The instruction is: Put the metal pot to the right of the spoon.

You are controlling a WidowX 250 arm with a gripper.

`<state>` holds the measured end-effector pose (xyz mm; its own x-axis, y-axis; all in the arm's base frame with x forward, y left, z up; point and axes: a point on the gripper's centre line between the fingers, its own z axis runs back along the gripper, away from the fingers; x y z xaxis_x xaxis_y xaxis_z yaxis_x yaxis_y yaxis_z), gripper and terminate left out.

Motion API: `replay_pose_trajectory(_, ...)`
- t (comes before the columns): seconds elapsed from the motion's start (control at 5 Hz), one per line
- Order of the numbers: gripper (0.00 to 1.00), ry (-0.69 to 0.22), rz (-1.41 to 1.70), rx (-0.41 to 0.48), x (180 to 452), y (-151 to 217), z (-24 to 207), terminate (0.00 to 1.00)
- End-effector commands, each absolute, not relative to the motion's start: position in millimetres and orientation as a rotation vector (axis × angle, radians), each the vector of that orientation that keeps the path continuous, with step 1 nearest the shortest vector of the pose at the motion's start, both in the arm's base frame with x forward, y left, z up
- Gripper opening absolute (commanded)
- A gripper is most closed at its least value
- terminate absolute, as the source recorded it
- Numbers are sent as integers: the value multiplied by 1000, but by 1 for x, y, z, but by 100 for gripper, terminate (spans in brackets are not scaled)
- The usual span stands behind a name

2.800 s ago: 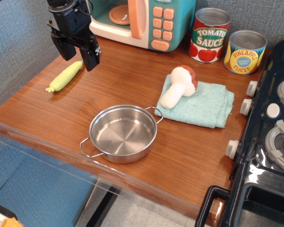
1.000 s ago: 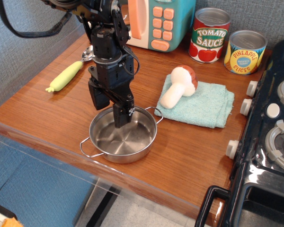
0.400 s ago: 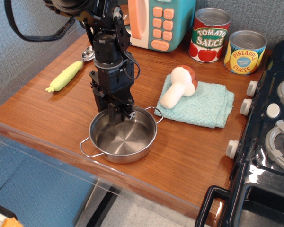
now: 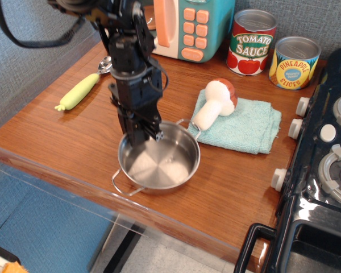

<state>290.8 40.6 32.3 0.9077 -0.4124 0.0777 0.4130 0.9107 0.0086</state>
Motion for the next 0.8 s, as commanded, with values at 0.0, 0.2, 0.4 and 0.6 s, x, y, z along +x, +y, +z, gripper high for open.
replay_pose_trajectory(0.0,0,-232,-409,5,312,79,91,0)
replay_pose_trajectory(0.2,0,-251,-248,29,351,120,96,0)
replay_pose_trajectory(0.4,0,-200,-187,33,376,139,76,0)
replay_pose_trajectory(0.6,0,-163,-170,58,389,144,58,0)
